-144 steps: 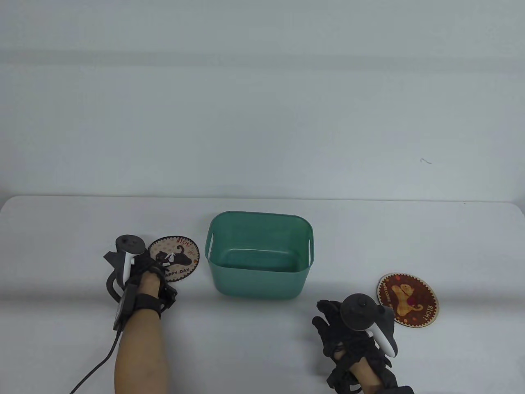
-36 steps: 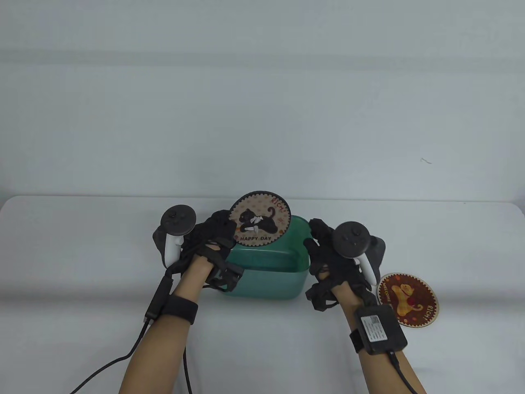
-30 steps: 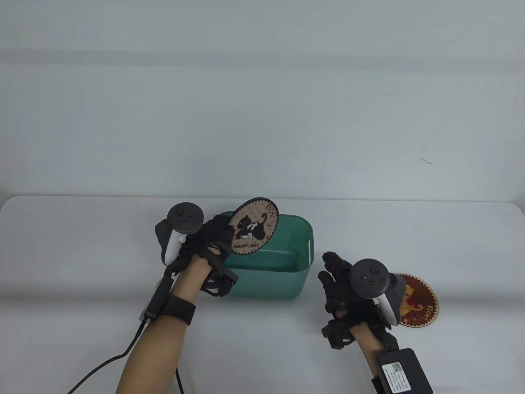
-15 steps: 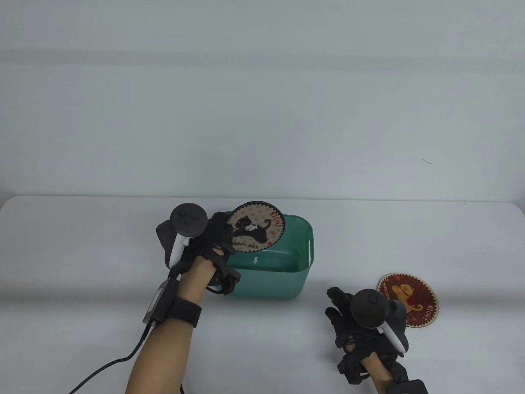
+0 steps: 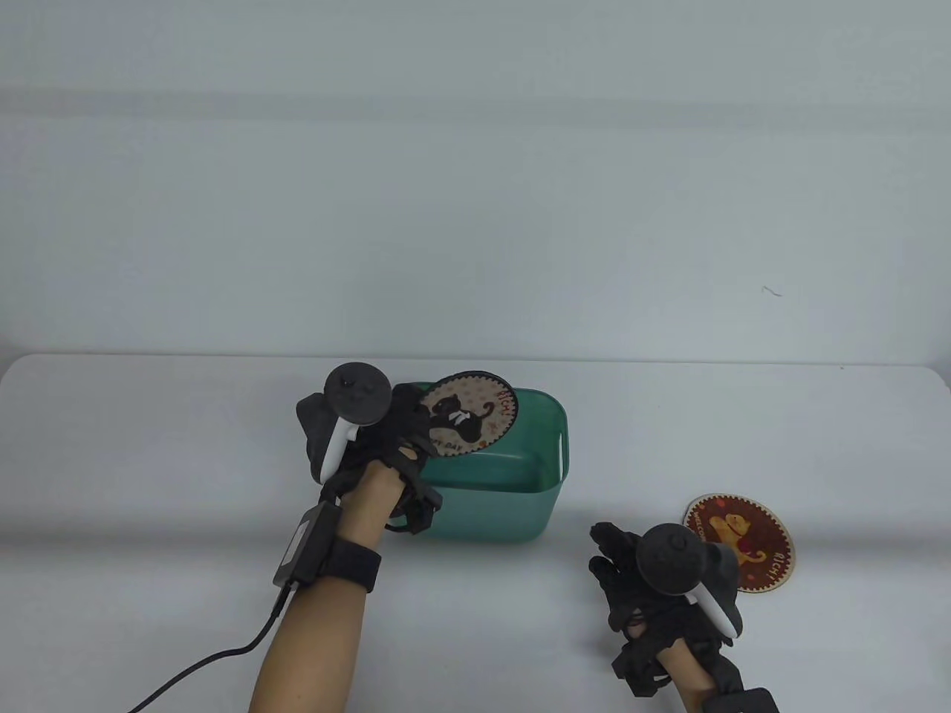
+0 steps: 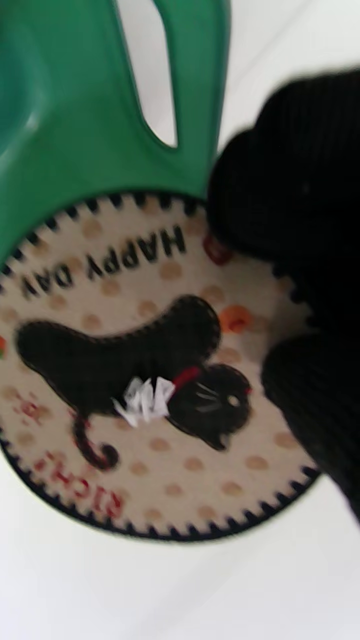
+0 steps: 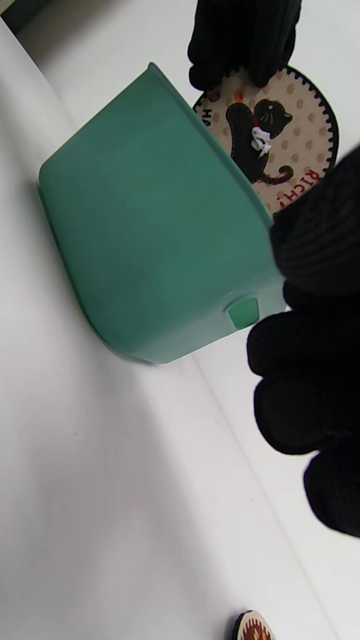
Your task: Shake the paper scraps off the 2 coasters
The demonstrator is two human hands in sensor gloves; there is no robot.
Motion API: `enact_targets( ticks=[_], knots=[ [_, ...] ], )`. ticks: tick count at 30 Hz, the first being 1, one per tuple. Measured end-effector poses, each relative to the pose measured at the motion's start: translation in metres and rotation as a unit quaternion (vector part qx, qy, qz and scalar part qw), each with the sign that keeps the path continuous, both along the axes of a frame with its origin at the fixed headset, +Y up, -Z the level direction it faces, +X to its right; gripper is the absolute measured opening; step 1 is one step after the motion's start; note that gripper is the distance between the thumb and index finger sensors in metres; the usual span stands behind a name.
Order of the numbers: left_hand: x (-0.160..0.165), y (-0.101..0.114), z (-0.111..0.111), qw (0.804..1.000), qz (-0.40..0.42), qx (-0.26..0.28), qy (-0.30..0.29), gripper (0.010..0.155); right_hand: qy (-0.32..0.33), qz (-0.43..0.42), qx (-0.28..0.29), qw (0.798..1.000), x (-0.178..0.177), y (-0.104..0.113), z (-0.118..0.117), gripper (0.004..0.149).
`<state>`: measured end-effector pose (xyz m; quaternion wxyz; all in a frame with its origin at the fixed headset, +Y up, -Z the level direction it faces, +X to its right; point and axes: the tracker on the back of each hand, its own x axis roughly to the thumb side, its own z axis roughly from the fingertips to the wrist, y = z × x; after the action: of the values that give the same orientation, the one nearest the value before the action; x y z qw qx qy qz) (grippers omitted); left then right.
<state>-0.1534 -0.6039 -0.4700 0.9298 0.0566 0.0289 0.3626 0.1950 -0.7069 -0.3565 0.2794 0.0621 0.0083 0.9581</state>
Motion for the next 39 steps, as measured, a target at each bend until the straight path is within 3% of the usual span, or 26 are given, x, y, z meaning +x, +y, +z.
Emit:
enact_targets(
  ticks=[1,2,4,5,7,10,11,13,15,16,18,19,20,21,22,24,27,28,29,33,35,39],
  knots=[
    [0.001,-0.003,-0.002,0.997,-0.012,-0.068,-0.035,0.040,0.000,0.000,0.000,1.000,0.000,0.000,0.000,0.050],
    [0.000,-0.003,0.000,0.994,-0.013,-0.093,-0.046,0.040,-0.001,-0.001,-0.001,1.000,0.001,0.000,0.000,0.050],
    [-0.002,-0.002,0.003,1.000,0.014,0.008,0.012,0.040,-0.001,-0.002,-0.001,1.000,0.001,0.000,0.000,0.050],
    [-0.001,-0.003,-0.001,1.000,0.024,-0.005,0.002,0.040,-0.002,-0.002,-0.001,1.000,0.002,0.000,0.000,0.049],
    [0.002,-0.006,-0.003,0.990,-0.013,-0.125,-0.056,0.040,-0.003,-0.001,-0.002,1.000,0.003,0.000,-0.001,0.049],
    [-0.001,0.001,0.005,0.997,0.024,0.073,0.029,0.040,-0.003,0.001,-0.004,1.000,0.004,-0.002,-0.002,0.049],
    [0.001,0.000,0.000,0.999,0.029,0.032,0.008,0.040,-0.003,0.004,-0.006,1.000,0.004,-0.002,-0.002,0.049],
    [0.004,-0.005,-0.004,0.989,-0.003,-0.133,-0.069,0.040,-0.002,0.005,-0.007,1.000,0.004,-0.002,-0.002,0.050],
    [0.001,-0.002,0.004,0.999,0.012,0.029,0.021,0.040,-0.002,0.005,-0.007,1.000,0.004,-0.002,-0.002,0.050],
    [0.001,-0.001,0.000,0.996,0.032,0.072,0.032,0.040,-0.003,0.005,-0.006,1.000,0.004,-0.002,-0.002,0.049],
    [0.004,-0.005,-0.006,0.992,-0.006,-0.110,-0.060,0.040,-0.003,0.005,-0.006,1.000,0.004,-0.002,-0.002,0.049],
    [0.003,-0.004,-0.004,0.992,-0.006,-0.106,-0.067,0.040,-0.003,0.005,-0.007,1.000,0.005,-0.002,-0.002,0.049],
    [0.002,-0.004,-0.001,0.998,0.004,-0.046,-0.030,0.040,-0.004,0.005,-0.007,1.000,0.005,-0.002,-0.002,0.049],
    [-0.001,-0.004,0.001,0.998,0.022,0.056,0.027,0.040,-0.004,0.006,-0.008,1.000,0.005,-0.002,-0.002,0.049],
    [0.001,-0.005,-0.004,0.999,0.033,0.036,0.004,0.040,-0.004,0.007,-0.008,1.000,0.005,-0.002,-0.002,0.049],
    [0.001,-0.009,-0.005,0.992,0.002,-0.110,-0.067,0.040,-0.004,0.009,-0.010,1.000,0.005,-0.002,-0.002,0.049],
    [-0.005,-0.011,-0.002,0.999,0.032,0.003,-0.003,0.040,-0.005,0.012,-0.011,1.000,0.004,-0.002,-0.002,0.050],
    [-0.007,-0.013,-0.003,0.999,0.040,-0.025,-0.016,0.040,-0.008,0.010,-0.008,1.000,0.004,-0.001,-0.002,0.052],
    [-0.008,-0.015,-0.003,0.997,0.046,-0.052,-0.030,0.040,-0.012,0.004,-0.008,1.000,0.004,0.003,-0.003,0.053],
    [-0.015,-0.014,-0.002,0.997,0.060,-0.039,-0.020,0.041,-0.019,-0.032,0.063,0.997,-0.012,0.041,-0.011,0.056],
    [-0.017,-0.014,-0.001,0.997,0.071,-0.037,-0.019,0.041,0.001,-0.014,0.121,0.993,-0.038,0.074,-0.022,0.054],
    [-0.020,-0.013,0.001,0.997,0.078,-0.025,-0.013,0.041,0.044,0.025,0.132,0.990,-0.090,0.111,-0.050,0.052]
  ],
)
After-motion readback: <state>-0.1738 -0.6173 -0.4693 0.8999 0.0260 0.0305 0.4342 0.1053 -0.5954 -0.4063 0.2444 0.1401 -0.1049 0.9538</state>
